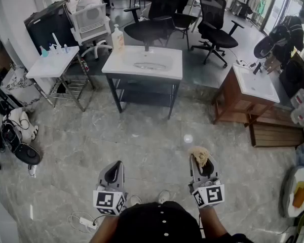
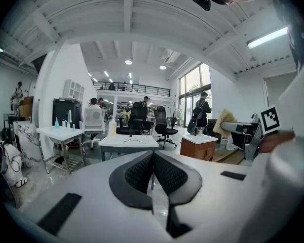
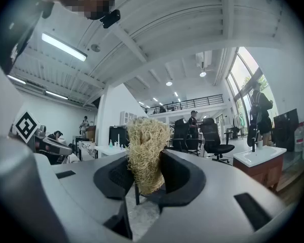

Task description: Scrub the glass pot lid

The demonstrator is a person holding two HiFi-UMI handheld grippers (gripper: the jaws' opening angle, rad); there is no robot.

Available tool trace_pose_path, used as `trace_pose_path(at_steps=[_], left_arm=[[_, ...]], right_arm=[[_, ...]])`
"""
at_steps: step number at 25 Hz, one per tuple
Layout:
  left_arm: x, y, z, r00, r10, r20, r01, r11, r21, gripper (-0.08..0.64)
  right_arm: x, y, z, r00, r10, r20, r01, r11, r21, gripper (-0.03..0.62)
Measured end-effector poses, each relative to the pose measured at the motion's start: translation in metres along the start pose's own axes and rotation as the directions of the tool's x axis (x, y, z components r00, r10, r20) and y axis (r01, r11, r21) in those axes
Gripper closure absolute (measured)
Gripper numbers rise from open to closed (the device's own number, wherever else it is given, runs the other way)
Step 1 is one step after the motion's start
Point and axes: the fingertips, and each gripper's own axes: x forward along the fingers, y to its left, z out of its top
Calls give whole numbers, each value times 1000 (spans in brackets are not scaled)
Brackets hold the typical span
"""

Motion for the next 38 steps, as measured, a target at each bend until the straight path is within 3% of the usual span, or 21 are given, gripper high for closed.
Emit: trace_pose_path(at_steps=[21, 29, 38], left_arm=[[34, -61, 11, 998, 65, 8, -65, 998, -9, 532], [59, -47, 9, 997, 71, -11, -71, 997, -3, 532], [124, -17, 30, 999, 33, 20, -33, 999, -2, 532]], right_arm=[[0, -61, -11, 997, 79, 10, -80, 995, 56, 446], [25, -73, -17, 997, 79, 1, -79, 995, 57, 446], [87, -87, -9, 997, 70, 10, -70, 997, 31, 446]])
